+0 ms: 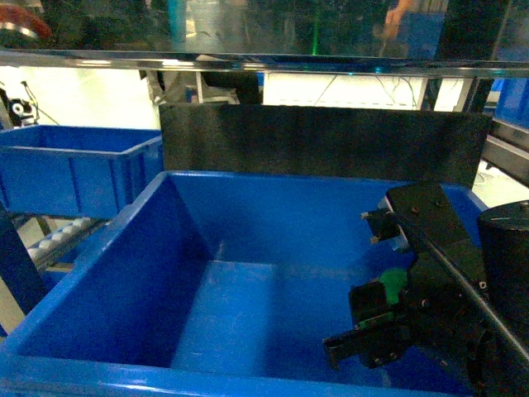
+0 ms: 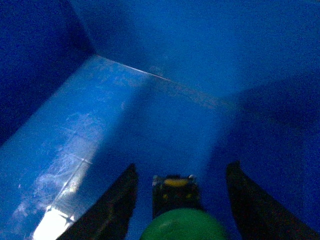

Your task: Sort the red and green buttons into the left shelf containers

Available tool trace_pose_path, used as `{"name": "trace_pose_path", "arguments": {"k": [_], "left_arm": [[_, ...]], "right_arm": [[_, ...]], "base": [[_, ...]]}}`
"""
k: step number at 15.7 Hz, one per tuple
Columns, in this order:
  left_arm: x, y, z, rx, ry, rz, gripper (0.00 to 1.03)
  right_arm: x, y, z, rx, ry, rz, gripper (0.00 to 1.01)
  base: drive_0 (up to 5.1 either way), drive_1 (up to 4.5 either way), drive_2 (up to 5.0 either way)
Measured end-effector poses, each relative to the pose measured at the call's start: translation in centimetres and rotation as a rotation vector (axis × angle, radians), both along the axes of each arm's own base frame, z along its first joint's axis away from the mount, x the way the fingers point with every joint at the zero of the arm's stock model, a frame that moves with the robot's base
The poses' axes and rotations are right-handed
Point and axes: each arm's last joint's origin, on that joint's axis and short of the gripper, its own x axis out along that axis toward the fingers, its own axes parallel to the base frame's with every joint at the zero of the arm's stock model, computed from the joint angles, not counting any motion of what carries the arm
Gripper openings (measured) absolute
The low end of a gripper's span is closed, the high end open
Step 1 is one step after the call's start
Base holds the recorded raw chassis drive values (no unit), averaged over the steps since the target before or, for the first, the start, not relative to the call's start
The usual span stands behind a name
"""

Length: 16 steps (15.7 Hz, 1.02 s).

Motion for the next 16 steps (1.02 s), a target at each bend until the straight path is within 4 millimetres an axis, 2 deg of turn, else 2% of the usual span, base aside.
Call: {"name": "trace_pose_path", "arguments": {"k": [3, 4, 5, 8, 11, 12, 13, 16], "left_arm": [[0.0, 0.0, 0.0, 0.0, 0.0, 0.0, 0.24], [0.0, 0.0, 0.0, 0.0, 0.0, 0.0, 0.24], [0.0, 0.0, 0.0, 0.0, 0.0, 0.0, 0.24], [0.0, 0.0, 0.0, 0.003, 0.0, -0.001, 0.24], [0.0, 0.0, 0.0, 0.009, 0.0, -0.001, 0.24], [0.0, 0.0, 0.0, 0.009, 0.001, -0.001, 0.24], [0.0, 0.0, 0.0, 0.009, 0.0, -0.001, 0.24], [0.0, 0.0, 0.0, 0.01, 0.001, -0.001, 0.24]], "right_arm": [[0.1, -0.4, 0.1, 0.03, -0.01, -0.022, 0.81], [-0.2, -0.7, 0.2, 0.038, -0.04, -0.036, 0.96], [-0.7, -1.3, 0.6, 0.049, -0.072, -0.064, 0.99], [-2.8, -4.1, 3.0, 0.012, -0.185, -0.165, 0.98], [-8.3, -7.6, 6.6, -0.06, -0.337, -0.222, 0.98], [-11.1, -8.7, 7.2, -0.109, -0.369, -0.24, 0.98], [-12.6, -9.7, 7.6, -0.128, -0.372, -0.256, 0.98], [-16.9, -12.9, 11.2, -0.094, -0.496, -0.309, 0.98]], "base": [[0.0, 0.0, 0.0], [0.0, 0.0, 0.0], [0.0, 0.0, 0.0], [0.0, 0.0, 0.0], [0.0, 0.0, 0.0], [0.0, 0.0, 0.0], [0.0, 0.0, 0.0], [0.0, 0.0, 0.0]]}}
